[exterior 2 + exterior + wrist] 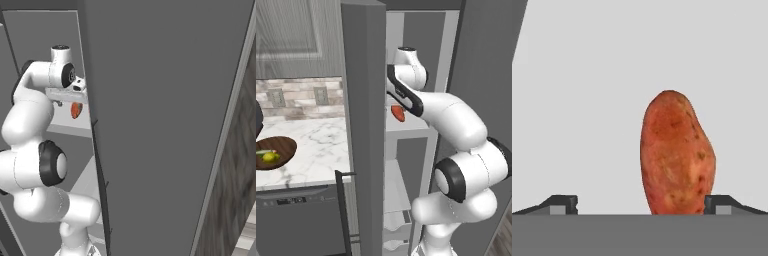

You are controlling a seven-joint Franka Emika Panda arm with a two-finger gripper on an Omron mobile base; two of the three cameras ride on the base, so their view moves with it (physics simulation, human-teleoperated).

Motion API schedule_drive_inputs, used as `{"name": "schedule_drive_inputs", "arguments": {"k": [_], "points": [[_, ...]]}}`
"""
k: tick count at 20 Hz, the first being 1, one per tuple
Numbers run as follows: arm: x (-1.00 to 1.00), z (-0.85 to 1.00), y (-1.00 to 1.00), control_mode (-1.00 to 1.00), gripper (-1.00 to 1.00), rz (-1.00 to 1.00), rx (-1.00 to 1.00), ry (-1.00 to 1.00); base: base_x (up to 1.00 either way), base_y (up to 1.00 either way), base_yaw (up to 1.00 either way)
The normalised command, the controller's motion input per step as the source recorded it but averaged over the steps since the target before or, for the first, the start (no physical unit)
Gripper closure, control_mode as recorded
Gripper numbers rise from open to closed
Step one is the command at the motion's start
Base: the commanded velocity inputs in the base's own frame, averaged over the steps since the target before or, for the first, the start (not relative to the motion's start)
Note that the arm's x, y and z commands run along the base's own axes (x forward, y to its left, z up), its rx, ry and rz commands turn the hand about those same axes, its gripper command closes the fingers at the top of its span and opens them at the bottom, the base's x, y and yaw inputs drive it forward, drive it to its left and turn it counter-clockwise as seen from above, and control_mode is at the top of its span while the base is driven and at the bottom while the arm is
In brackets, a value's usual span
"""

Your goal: Take the fish, sweet potato, and pear from the freezer and place them in the bowl on the counter.

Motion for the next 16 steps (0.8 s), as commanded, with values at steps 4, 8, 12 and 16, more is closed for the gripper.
{"name": "schedule_drive_inputs", "arguments": {"k": [4, 8, 12, 16], "points": [[0.0, -0.01, 0.11, -1.0, -1.0, 0.0, 0.0, -0.09, 0.0, 0.0, 0.0], [0.14, 0.0, -0.04, -1.0, -1.0, -0.06, -0.01, 0.03, 0.0, 0.0, 0.0], [0.14, 0.27, -0.02, -1.0, -1.0, -0.08, -0.04, 0.12, 0.0, 0.0, 0.0], [0.0, 0.34, 0.0, -1.0, -1.0, 0.0, -0.02, 0.0, 0.0, 0.0, 0.0]]}}
